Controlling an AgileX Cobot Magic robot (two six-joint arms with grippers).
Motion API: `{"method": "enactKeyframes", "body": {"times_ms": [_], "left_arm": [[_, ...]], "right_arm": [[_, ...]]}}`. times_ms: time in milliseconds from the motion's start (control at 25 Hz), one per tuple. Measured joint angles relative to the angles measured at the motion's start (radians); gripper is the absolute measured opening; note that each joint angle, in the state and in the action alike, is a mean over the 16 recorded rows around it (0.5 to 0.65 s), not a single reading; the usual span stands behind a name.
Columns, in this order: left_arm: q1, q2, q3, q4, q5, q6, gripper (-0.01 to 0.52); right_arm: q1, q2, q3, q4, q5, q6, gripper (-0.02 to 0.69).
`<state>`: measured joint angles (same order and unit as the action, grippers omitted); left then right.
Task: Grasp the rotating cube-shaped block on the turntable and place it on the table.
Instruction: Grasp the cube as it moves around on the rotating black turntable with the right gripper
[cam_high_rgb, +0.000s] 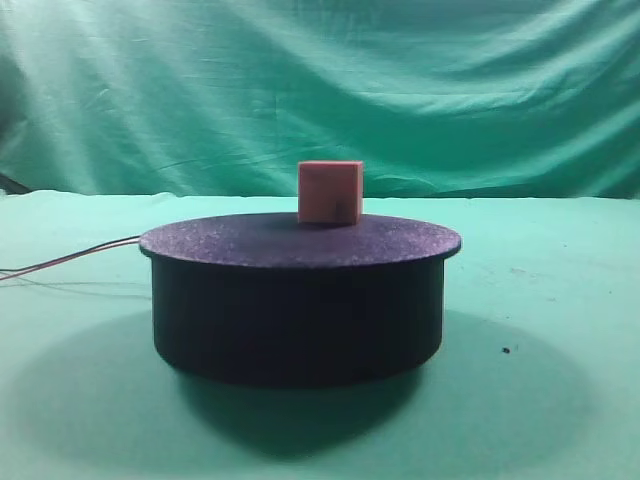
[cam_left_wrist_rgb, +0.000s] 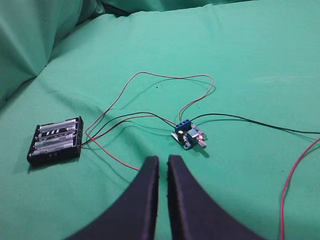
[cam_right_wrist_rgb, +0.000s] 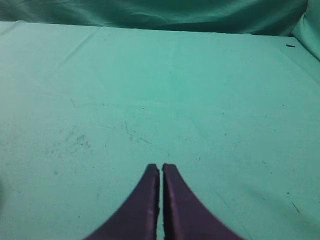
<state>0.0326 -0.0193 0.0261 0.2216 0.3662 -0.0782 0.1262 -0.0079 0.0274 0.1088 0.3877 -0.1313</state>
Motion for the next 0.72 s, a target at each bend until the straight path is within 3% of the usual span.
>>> {"method": "enactKeyframes", "body": {"times_ms": [440, 720], "left_arm": [[0.0, 0.0, 0.0, 0.0, 0.0, 0.0, 0.0], [0.0, 0.0, 0.0, 0.0, 0.0, 0.0, 0.0]], "right_arm": [[0.0, 0.0, 0.0, 0.001, -0.008, 0.0, 0.0], [0.0, 0.0, 0.001, 0.088, -0.152, 0.024, 0.0]]}}
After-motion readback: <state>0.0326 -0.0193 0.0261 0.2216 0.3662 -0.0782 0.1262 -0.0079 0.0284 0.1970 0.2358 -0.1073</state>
